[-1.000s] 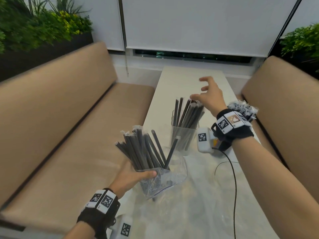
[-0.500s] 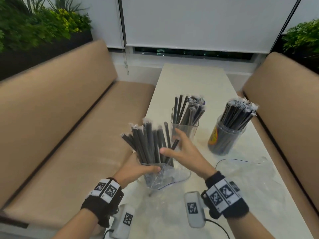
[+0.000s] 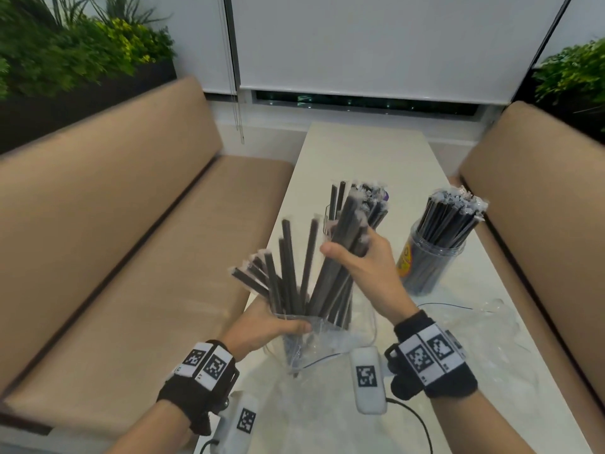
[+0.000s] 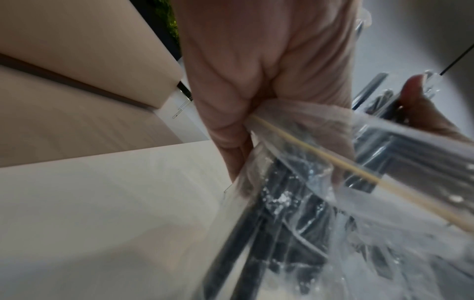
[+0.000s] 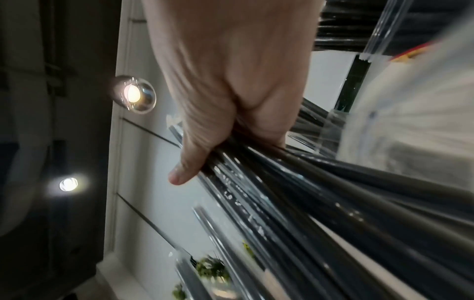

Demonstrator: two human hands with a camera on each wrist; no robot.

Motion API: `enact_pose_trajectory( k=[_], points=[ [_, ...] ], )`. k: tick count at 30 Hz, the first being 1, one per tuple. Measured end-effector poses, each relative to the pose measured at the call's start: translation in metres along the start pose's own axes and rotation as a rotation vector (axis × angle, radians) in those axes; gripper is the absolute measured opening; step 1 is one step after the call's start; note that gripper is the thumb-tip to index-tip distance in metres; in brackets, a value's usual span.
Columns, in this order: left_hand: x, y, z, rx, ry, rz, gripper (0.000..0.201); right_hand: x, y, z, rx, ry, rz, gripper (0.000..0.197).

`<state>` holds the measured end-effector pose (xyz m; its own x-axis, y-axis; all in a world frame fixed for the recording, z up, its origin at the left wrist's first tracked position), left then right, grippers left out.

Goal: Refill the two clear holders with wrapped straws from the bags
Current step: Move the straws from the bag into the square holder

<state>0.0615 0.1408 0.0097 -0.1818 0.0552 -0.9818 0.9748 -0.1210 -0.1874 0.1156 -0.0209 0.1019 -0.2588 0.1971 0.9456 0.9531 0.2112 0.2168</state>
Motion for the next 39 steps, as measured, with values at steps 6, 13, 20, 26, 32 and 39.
enact_pose_trajectory(
  k=[6,13,20,26,32,39],
  points=[
    [0.003,0.004,-0.003,-0.021,0.021,0.011,0.037,0.034,0.013,-0.028,-0.097,0.024,-0.036,0.014],
    [0.004,0.005,-0.005,-0.032,-0.004,0.03,0.037,0.099,0.043,-0.076,-0.173,0.1,-0.174,0.021],
    [0.01,0.003,-0.007,-0.047,-0.008,0.016,0.038,0.162,0.089,-0.102,-0.433,-0.06,-0.479,0.039],
    [0.014,-0.002,-0.008,-0.037,-0.036,-0.003,0.043,0.106,0.088,-0.043,-0.38,-0.389,-0.448,0.046],
    [0.019,-0.005,-0.013,-0.066,-0.05,-0.013,0.042,0.078,0.087,-0.028,-0.344,-0.417,-0.45,0.044],
    [0.02,-0.007,-0.013,-0.068,-0.023,-0.024,0.038,0.04,0.096,-0.042,-0.411,-0.269,-0.233,0.039]
  ],
)
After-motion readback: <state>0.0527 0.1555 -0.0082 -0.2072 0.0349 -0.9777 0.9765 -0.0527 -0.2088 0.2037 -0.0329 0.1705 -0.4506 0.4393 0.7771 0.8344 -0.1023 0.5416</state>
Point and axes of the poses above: each hand's wrist, its own y-axis towards the middle knuckle, its own z-axis out of the palm, x = y × z, the point moved 6 cm from there along y, towards the middle knuckle, and after that the axes turned 8 degrees about -y, right-handed, at the moved point
